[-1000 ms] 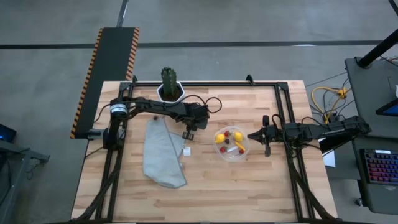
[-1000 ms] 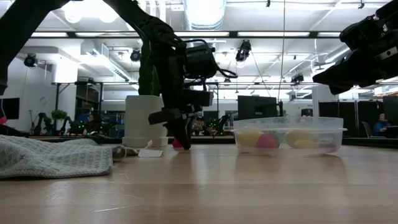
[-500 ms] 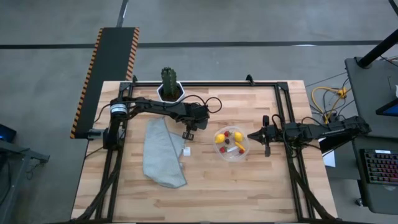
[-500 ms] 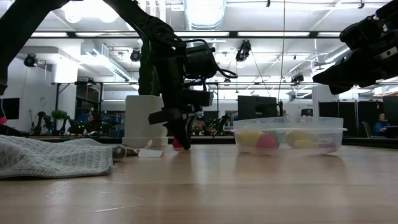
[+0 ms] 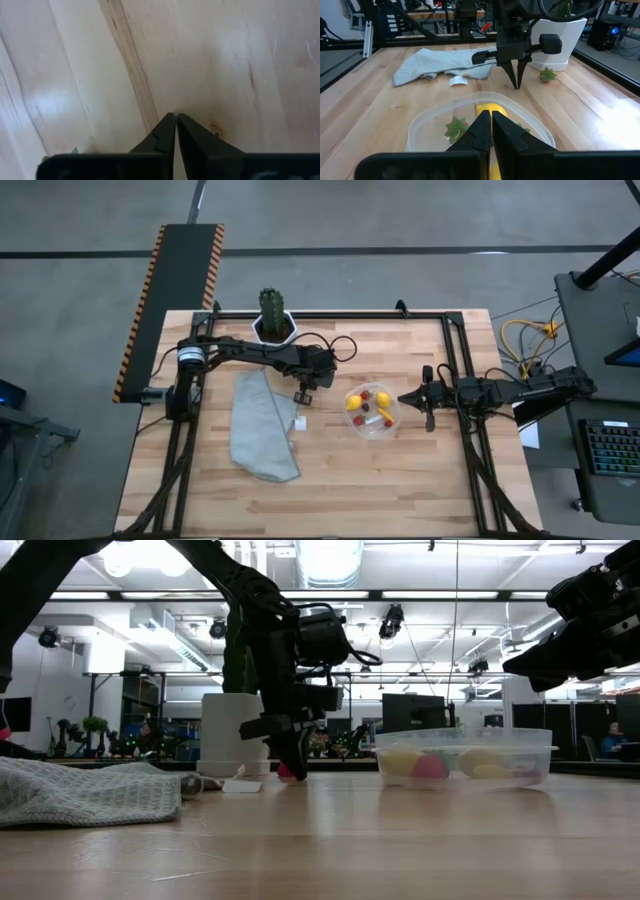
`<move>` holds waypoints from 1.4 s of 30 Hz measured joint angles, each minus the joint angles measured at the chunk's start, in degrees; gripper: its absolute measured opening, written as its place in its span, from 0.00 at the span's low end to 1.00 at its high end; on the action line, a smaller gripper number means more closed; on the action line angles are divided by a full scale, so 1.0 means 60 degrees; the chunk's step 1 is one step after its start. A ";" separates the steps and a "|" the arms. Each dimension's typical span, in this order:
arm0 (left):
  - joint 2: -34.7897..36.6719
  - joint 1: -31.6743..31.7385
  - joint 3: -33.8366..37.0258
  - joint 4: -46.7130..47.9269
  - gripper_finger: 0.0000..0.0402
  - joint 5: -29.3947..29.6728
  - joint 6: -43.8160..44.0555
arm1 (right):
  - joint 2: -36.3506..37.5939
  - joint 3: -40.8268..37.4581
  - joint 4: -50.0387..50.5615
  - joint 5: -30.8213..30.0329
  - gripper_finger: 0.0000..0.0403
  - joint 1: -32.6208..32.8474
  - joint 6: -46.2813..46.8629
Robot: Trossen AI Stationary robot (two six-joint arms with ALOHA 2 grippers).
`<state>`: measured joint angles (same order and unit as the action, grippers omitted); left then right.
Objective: Pick and placing Produce into tupperware
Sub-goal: Put the black cherry into the transparent container
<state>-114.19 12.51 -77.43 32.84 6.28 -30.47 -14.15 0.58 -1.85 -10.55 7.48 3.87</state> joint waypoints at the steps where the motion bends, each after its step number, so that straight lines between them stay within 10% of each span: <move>1: 0.0000 -0.0020 0.0000 -0.0037 0.02 0.0000 0.0018 | 0.0000 0.0000 0.0000 0.0000 0.02 0.0000 0.0002; 21: 0.3112 -0.2271 -0.0885 0.3421 0.04 0.1037 0.2801 | -0.0044 0.0000 -0.0007 -0.0001 0.02 -0.0001 0.0077; 35: 0.6165 -0.2632 -0.0785 0.8576 0.41 0.3121 0.8182 | -0.0033 0.0000 -0.0011 0.0000 0.02 -0.0001 0.0115; 42: 0.6753 -0.2440 0.0152 0.8953 0.51 0.3278 0.7969 | -0.0032 0.0000 -0.0015 0.0000 0.02 -0.0002 0.0115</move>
<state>-73.67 -2.13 -76.51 86.56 25.95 17.35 -14.34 0.58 -1.93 -10.55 7.46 4.56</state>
